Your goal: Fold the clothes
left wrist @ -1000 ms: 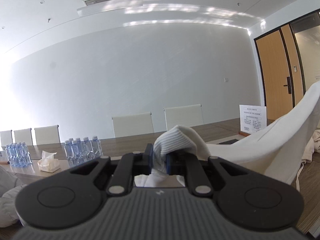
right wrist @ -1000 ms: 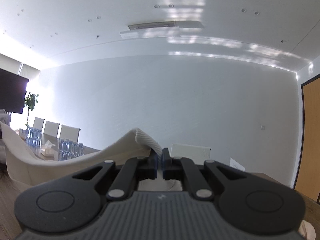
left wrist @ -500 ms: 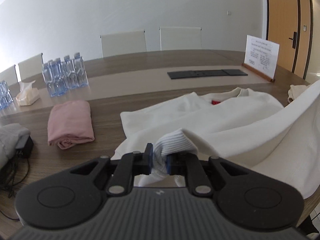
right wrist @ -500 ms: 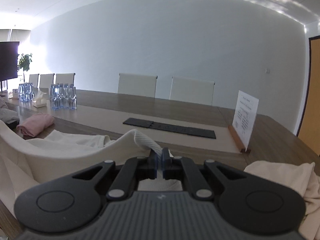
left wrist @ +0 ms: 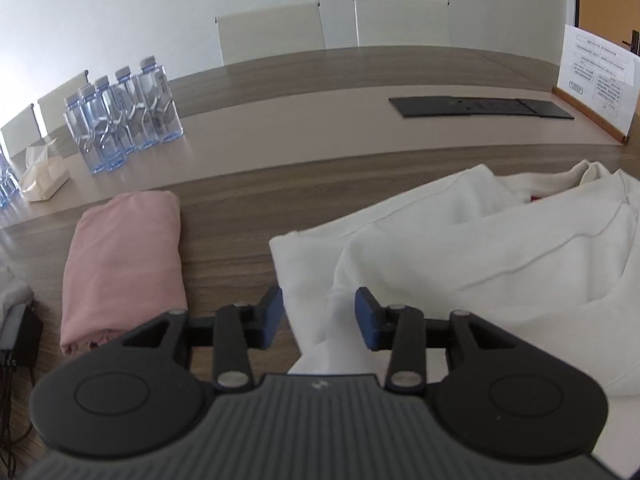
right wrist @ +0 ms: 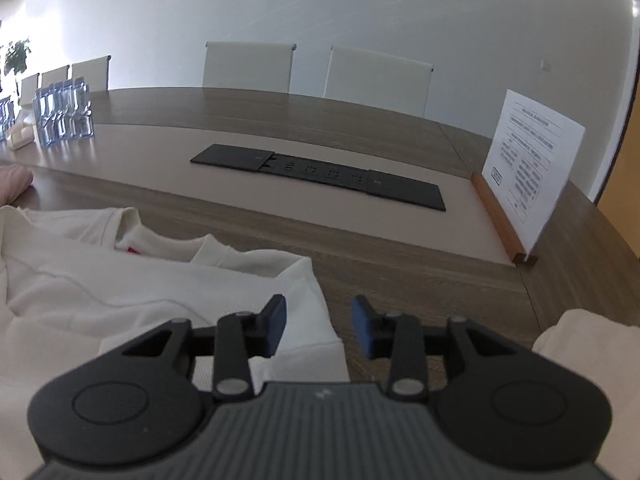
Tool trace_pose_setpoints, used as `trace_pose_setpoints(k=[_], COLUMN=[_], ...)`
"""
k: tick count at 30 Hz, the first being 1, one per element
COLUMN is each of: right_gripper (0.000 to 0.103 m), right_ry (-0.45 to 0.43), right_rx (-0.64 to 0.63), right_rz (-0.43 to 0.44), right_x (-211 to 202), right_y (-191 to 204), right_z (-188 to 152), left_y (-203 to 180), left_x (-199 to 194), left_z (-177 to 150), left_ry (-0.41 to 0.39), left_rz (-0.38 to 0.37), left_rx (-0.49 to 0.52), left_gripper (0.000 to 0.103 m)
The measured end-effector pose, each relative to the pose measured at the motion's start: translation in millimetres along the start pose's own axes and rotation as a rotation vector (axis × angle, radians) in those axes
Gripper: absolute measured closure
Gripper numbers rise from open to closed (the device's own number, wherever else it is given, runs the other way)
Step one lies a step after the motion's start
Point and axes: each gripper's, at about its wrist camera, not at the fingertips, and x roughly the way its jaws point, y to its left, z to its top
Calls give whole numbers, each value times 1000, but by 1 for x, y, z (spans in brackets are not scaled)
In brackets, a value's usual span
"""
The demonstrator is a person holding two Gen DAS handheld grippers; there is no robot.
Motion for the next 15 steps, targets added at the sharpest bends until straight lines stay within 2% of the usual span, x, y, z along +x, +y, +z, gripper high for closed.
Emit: trace_pose_setpoints(k=[3, 6, 9, 12, 13, 14, 15], right_gripper=[49, 49, 49, 50, 59, 76, 88], right_ry=[-31, -47, 41, 162, 178, 173, 150], right_rx=[-82, -159, -148, -98, -92, -95, -105], right_rz=[86, 174, 258, 337, 336, 336, 321], right_x=[-10, -20, -8, 30, 38, 41, 38], right_y=[25, 53, 75, 85, 90, 94, 98], right_z=[-10, -17, -9, -11, -14, -17, -17], left_y=[7, 1, -12, -23, -24, -25, -25], left_x=[-14, -28, -35, -36, -36, -35, -35], left_z=[-16, -23, -19, -15, -14, -14, -14], left_ry=[-40, -96, -130, -150, -153, -156, -159], left_rz=[-30, -80, -159, -206, -208, -209, -210], left_rx=[16, 70, 89, 92, 90, 88, 86], left_gripper=[54, 51, 48, 47, 47, 47, 47])
